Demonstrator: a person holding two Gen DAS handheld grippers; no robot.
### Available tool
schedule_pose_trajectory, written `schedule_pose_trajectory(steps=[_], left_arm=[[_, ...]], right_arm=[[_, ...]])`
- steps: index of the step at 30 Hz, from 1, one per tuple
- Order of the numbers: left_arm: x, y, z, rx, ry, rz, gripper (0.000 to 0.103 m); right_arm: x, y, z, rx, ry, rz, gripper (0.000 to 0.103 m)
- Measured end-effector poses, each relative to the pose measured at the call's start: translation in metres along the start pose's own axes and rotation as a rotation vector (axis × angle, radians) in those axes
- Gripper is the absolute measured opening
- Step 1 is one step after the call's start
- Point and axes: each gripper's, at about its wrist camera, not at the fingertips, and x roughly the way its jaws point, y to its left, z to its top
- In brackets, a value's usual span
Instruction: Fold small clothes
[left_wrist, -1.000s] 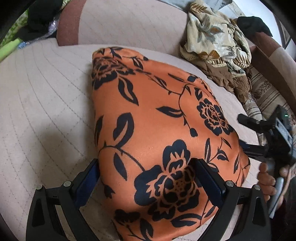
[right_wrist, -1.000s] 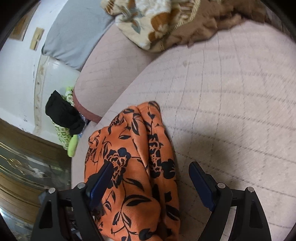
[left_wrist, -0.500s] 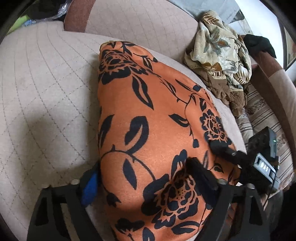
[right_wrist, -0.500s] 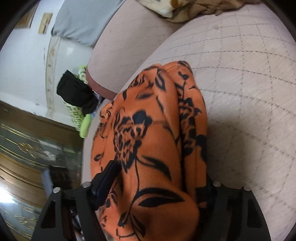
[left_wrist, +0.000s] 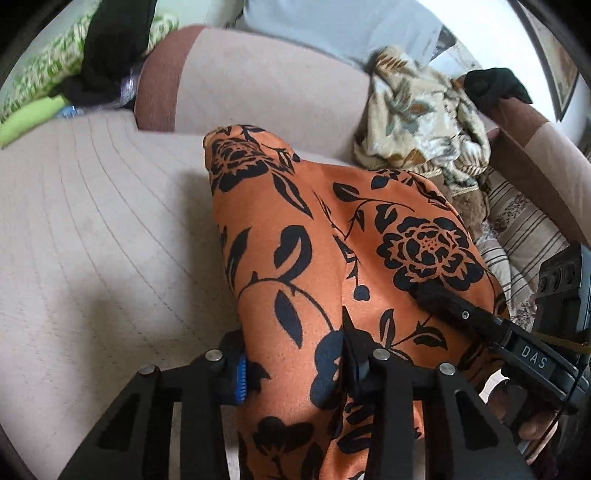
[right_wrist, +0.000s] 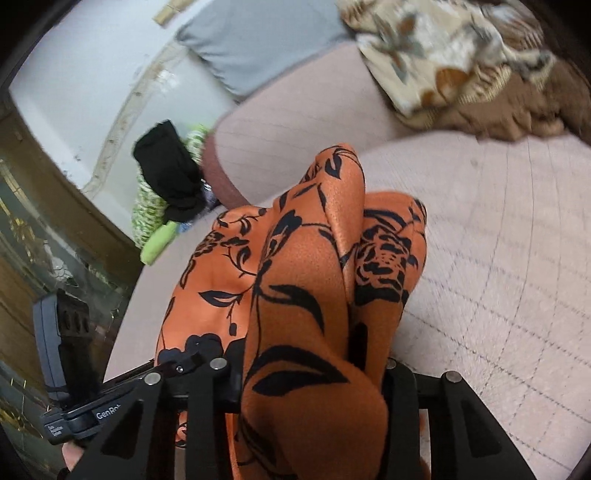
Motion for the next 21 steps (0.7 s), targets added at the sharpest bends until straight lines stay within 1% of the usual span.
schedule_pose_trajectory(steps=[2, 5, 8, 12, 16, 19, 21], left_arm=[[-0.017, -0.004, 0.001, 0.012, -0.019, 0.010, 0.041], [-0.044, -0.013, -0.003, 0.042, -0.059, 0.043, 0.041], [-0.067, -0.017, -0.011, 0.061, -0.089, 0.068, 0.041], [-0.094, -0.011, -0.029, 0.068, -0.109, 0.098, 0.041], [-0.110, 0.004, -0.052, 0.060, -0.106, 0.132, 0.041], [-0.116, 0.015, -0.075, 0.065, -0.081, 0.145, 0.041], [-0.110, 0.021, -0.095, 0.074, -0.047, 0.165, 0.043]], right_arm=[[-0.011, 0.006, 0.000, -0.021, -0.024, 0.017, 0.042], [-0.028, 0.015, -0.004, -0.046, -0.058, 0.048, 0.042], [-0.045, 0.026, -0.011, -0.059, -0.088, 0.077, 0.042], [-0.058, 0.041, -0.024, -0.069, -0.097, 0.111, 0.042], [-0.060, 0.052, -0.049, -0.059, -0.084, 0.124, 0.042], [-0.057, 0.050, -0.074, -0.053, -0.080, 0.105, 0.042], [-0.053, 0.044, -0.093, -0.032, -0.064, 0.087, 0.042]])
